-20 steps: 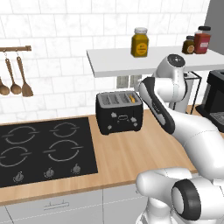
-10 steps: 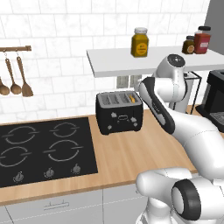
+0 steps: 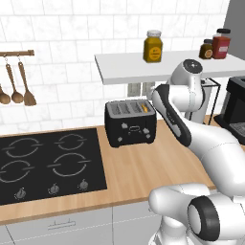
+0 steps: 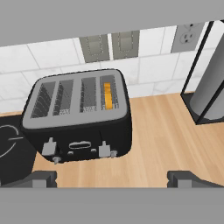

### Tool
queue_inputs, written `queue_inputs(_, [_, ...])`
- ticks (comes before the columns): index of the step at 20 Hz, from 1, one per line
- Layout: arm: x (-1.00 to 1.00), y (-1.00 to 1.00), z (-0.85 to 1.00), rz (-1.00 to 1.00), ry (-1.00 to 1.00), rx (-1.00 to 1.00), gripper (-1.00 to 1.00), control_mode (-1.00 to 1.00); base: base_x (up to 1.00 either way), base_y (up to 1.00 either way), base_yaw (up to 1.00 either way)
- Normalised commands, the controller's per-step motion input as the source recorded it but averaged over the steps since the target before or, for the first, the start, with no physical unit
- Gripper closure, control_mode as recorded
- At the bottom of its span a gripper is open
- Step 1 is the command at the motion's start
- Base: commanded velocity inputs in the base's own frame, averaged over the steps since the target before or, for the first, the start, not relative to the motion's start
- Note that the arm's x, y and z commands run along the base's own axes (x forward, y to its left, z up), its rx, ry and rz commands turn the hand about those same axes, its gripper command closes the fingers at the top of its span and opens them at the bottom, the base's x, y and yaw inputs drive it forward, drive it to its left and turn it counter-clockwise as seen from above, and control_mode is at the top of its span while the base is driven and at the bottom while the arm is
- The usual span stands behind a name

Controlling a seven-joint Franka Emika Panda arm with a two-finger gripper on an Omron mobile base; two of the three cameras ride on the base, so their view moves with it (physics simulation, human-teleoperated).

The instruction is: Start the toaster. Once the lever pops up, take the bread to the plate on the dining counter.

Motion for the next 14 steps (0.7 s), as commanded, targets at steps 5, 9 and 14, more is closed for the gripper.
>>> queue_inputs(5, [0.00, 0.00, 0.00, 0.00, 0.00, 0.00, -1.00, -1.00, 0.00, 0.00, 0.00])
queue_inputs(9, [0.00, 0.00, 0.00, 0.00, 0.00, 0.00, -1.00, -1.00, 0.00, 0.00, 0.00])
queue_inputs(14, [0.00, 0.00, 0.00, 0.00, 0.00, 0.00, -1.00, -1.00, 0.00, 0.00, 0.00])
